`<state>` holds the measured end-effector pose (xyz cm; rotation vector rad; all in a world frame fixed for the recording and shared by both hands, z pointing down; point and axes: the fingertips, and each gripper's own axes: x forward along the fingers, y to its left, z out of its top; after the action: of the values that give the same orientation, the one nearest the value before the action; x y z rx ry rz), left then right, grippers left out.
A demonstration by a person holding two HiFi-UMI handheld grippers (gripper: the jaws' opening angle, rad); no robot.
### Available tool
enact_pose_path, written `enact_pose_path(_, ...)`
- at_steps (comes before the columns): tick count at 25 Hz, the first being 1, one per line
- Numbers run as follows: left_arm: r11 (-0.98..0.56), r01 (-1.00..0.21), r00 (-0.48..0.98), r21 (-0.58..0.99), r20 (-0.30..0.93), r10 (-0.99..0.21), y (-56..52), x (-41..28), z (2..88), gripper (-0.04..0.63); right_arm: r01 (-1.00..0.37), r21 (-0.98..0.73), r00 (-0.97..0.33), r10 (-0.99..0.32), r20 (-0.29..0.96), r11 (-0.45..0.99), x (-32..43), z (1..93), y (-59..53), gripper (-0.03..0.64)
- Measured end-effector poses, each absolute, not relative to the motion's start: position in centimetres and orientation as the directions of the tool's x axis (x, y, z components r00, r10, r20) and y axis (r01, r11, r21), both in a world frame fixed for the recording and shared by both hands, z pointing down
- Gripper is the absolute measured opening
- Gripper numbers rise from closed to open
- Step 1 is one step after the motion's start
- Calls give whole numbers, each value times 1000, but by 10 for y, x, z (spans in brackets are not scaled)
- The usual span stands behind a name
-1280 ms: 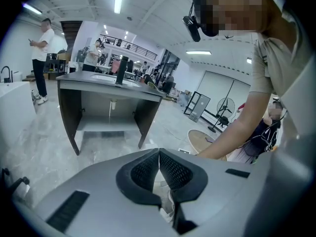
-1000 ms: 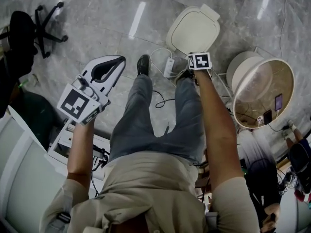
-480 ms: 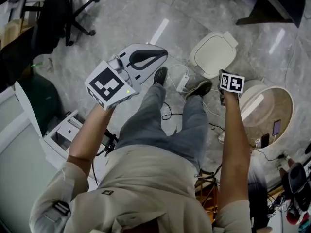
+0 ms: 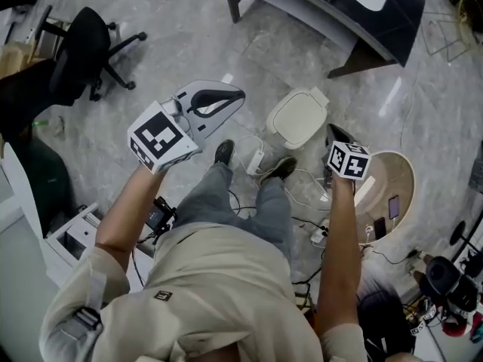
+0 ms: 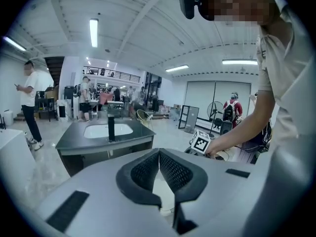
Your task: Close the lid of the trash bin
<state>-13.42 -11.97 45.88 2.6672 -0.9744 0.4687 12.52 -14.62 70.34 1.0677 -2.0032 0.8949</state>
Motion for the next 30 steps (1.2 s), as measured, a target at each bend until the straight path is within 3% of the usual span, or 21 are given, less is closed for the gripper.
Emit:
enact_pose_path(12,-819,-571,802,45,243,-546,-110,-99,329,18,-866,-136,-483,-735,477,481,135,421,-129,25)
enact_pose_path(21,-863,-502,852,-52,144,-504,-90,-64,252,18,-896,65,-409,-873,266,440,163,268,-75,23)
enact_pose_path(30,-876,-431,877,-215,127,-463,-53,-46,213,18,-934,144,-315,-944,103,327,187,187,-10,21)
